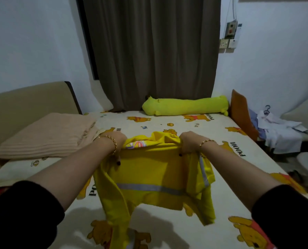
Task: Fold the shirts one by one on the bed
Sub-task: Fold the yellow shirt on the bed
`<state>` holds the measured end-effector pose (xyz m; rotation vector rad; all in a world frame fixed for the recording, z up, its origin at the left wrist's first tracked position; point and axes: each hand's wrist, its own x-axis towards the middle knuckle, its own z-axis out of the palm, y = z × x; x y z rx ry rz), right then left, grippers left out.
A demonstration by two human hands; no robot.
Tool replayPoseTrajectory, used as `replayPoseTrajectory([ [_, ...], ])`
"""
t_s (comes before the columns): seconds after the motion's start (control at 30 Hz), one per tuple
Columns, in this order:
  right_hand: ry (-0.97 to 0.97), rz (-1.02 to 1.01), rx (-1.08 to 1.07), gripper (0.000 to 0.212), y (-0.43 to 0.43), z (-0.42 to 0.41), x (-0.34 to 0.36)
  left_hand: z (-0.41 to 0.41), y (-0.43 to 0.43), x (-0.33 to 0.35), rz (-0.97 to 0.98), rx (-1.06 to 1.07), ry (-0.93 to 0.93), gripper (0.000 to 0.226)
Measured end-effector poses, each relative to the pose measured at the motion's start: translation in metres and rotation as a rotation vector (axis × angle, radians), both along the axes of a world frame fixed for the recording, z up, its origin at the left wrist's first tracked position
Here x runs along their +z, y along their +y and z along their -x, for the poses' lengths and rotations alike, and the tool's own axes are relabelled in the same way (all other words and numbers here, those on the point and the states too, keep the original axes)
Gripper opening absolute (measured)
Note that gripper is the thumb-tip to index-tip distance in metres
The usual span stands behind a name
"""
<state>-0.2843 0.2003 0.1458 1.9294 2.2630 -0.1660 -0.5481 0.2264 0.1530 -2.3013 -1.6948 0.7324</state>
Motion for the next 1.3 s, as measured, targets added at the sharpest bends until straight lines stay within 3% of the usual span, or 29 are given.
replayPoseTrajectory([
  [0.13, 0.074, -0.333, -0.047, 0.022, 0.086, 0.0, 0.016, 0.005, 0.075, 0.014, -0.301, -0.018, -0.098, 0.034],
  [0.33, 0.161, -0.914, 0.023, 0.017, 0.21, -0.002, 0.15, 0.011, 0.197, 0.167, -0.903, -0.074, -0.171, 0.027],
  [0.43, 0.154, -1.014, 0.061, 0.033, 0.251, 0.003, 0.185, 0.019, 0.232, 0.206, -1.13, -0.152, -0.193, 0.019],
  [0.57, 0.102, -0.994, 0.131, 0.042, 0.284, 0.008, 0.157, 0.04, 0.269, 0.173, -1.277, -0.349, -0.215, 0.025],
  [0.7, -0.022, -0.831, 0.1, 0.03, 0.302, -0.001, 0.054, 0.063, 0.296, 0.057, -1.162, -0.423, -0.229, 0.026],
  [0.8, -0.015, -0.7, 0.093, 0.033, 0.291, -0.012, -0.06, 0.081, 0.294, -0.063, -0.931, -0.428, -0.239, 0.037],
  [0.9, -0.038, -0.315, -0.021, 0.034, 0.249, -0.018, -0.19, 0.092, 0.26, -0.198, -0.6, -0.396, -0.299, 0.05],
  [1.03, -0.025, -0.033, -0.127, 0.066, 0.178, -0.01, -0.332, 0.095, 0.183, -0.345, -0.289, -0.319, -0.373, 0.061],
  [1.1, 0.003, -0.06, -0.179, 0.079, 0.148, -0.009, -0.397, 0.097, 0.145, -0.399, -0.182, -0.274, -0.389, 0.075],
  [1.2, -0.09, -0.131, -0.191, 0.058, 0.111, -0.01, -0.447, 0.103, 0.105, -0.449, -0.071, -0.193, -0.43, 0.095],
  [1.3, -0.137, -0.127, -0.223, 0.045, 0.098, -0.011, -0.459, 0.116, 0.087, -0.468, -0.064, -0.102, -0.476, 0.098],
])
